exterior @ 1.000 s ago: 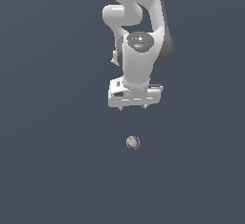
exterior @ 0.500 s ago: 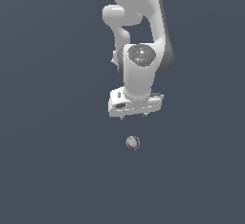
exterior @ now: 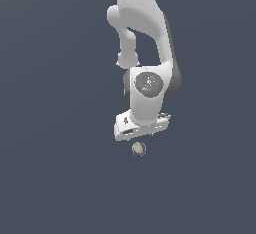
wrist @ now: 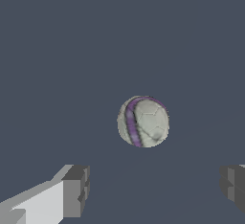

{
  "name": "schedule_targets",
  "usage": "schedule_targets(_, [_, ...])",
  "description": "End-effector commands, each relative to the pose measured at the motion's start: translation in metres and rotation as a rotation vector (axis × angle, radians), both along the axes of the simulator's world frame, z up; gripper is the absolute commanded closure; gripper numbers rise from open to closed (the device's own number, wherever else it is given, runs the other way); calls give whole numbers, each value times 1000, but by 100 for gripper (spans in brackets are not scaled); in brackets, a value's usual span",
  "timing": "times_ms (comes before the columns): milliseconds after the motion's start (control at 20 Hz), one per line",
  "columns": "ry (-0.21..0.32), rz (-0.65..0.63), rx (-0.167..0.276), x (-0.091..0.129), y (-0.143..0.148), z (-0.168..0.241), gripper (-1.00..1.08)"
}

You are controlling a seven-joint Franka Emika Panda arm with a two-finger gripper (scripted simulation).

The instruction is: Pick up the object and move it to a goal position.

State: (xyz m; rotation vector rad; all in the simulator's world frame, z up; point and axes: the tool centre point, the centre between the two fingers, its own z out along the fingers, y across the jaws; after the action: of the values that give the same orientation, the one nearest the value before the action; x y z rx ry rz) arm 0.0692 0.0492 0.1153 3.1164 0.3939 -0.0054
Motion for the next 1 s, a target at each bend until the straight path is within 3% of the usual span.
schedule_targets(0, [-2, 21, 0, 9, 0, -9, -92])
schedule_targets(400, [-3, 55, 1, 22, 1, -27, -92])
schedule_targets(950, [-3, 56, 1, 22, 1, -48, -92])
